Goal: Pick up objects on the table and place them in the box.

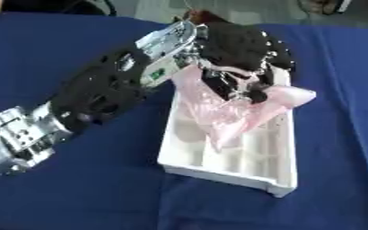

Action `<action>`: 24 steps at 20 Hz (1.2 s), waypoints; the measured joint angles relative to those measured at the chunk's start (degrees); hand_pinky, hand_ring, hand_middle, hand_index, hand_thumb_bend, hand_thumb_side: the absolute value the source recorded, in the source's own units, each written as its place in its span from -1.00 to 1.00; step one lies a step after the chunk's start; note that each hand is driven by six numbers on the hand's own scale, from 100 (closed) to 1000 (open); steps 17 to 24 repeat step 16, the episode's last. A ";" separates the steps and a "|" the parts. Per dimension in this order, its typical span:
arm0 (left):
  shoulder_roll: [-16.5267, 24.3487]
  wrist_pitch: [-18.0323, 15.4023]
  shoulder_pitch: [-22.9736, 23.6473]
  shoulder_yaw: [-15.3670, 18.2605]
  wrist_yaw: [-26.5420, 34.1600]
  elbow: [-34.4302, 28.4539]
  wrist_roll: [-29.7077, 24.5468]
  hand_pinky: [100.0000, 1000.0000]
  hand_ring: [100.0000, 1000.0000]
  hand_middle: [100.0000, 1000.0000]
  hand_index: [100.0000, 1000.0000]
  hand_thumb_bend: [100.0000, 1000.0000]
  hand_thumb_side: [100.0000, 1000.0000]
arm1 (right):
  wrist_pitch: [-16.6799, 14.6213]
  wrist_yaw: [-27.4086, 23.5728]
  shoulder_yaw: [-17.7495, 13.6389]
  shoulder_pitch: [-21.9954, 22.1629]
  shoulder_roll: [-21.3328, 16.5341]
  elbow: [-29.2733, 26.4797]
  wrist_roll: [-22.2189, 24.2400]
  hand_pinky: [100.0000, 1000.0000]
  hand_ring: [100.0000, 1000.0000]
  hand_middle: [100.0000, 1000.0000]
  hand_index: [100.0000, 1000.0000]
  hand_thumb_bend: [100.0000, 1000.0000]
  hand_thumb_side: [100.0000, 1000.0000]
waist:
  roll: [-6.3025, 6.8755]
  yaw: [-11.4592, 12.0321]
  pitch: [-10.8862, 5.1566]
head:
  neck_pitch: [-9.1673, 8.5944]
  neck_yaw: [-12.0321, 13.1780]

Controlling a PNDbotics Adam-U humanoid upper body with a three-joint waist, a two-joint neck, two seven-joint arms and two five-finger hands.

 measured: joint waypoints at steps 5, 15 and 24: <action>1.19 -0.09 0.74 0.00 11.87 -2.17 -5.67 0.39 0.70 0.69 0.73 -1.00 0.09 | 0.02 0.02 -0.18 0.08 0.00 0.00 -0.04 0.12 0.33 0.59 0.87 -1.00 0.37 | 0.01 0.67 -0.01 | 0.00 -0.72; 10.38 11.76 1.35 7.06 46.03 -20.99 -15.06 0.26 0.64 0.68 0.77 -1.00 0.50 | 0.45 0.54 -0.86 1.25 -0.08 0.02 -0.57 0.12 0.33 0.59 0.87 -1.00 0.37 | 0.36 3.19 -1.58 | 0.76 -3.74; 11.14 13.07 1.57 7.96 48.16 -22.74 -15.11 0.26 0.64 0.68 0.77 -1.00 0.51 | 0.46 0.55 -0.93 1.25 -0.09 0.02 -0.58 0.12 0.33 0.59 0.87 -1.00 0.37 | 0.36 3.32 -1.69 | 0.86 -4.10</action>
